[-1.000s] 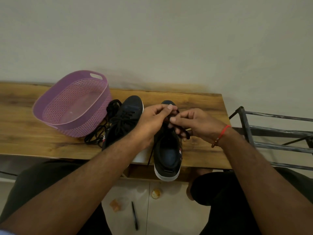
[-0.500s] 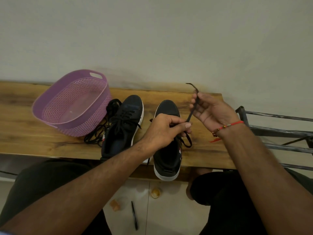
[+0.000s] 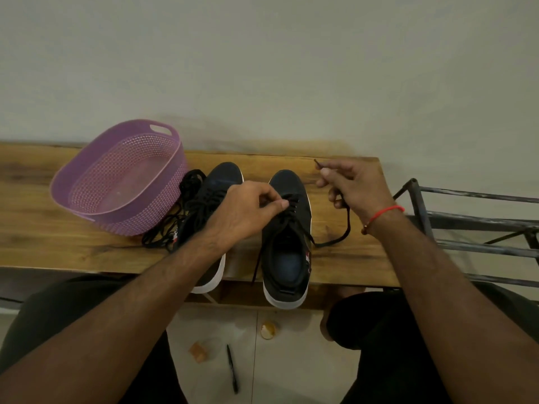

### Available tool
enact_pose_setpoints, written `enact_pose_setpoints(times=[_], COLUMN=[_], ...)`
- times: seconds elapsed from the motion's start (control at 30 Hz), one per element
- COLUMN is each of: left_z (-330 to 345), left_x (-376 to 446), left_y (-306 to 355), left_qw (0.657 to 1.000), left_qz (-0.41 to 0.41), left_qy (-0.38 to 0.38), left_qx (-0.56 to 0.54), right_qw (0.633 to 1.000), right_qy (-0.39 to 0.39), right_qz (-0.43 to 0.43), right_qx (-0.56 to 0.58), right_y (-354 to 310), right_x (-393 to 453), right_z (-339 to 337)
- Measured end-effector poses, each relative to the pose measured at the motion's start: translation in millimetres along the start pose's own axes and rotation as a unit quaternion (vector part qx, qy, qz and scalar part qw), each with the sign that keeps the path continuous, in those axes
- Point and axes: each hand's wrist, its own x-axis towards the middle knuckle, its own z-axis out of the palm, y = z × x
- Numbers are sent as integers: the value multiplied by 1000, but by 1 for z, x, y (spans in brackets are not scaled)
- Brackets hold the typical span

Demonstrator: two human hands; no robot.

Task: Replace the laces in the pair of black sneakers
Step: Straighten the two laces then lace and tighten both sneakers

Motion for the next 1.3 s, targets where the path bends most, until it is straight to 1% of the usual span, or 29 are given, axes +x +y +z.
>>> enact_pose_setpoints(times=[0.07,0.2,0.37,0.53,0.67,0.73,0.83,0.93,1.03,1.17,1.23,1.3], left_z=[4,13,13,10,10,11,9,1,-4,1,6,11], left_x=[-3,-8,-6,-4,-5,-6,-5,-3,-2,-4,-7,-10], left_y=[-5,-9,-9,-11,-8,-6,-9,-10,-13,-20,-17,-12], left_qw=[1000,1000,999,999,999,998,992,990,991,993,994,995], left_qz=[-15,-14,-12,-4,-31,-48,-56,-60,-58,0,37,70], left_qy=[-18,-27,-41,-39,-28,-50,-110,-128,-105,14,48,58], left_qx=[13,6,-6,18,4,9,23,29,56,119,95,41], right_qw=[997,984,968,952,947,943,938,929,923,919,919,917], right_qy=[-38,-75,-85,-125,-134,-140,-146,-144,-146,-148,-147,-146], right_qz=[-22,-59,-55,-62,-72,-76,-70,-78,-83,-90,-91,-93], right_qx=[-66,-151,-231,-274,-284,-292,-306,-333,-346,-354,-354,-359], right_y=[2,6,17,23,24,23,20,19,18,17,17,16], right_x=[-3,-5,-5,-5,-5,-5,-6,-6,-8,-8,-8,-8], right_z=[4,11,20,24,25,25,25,24,24,25,24,24])
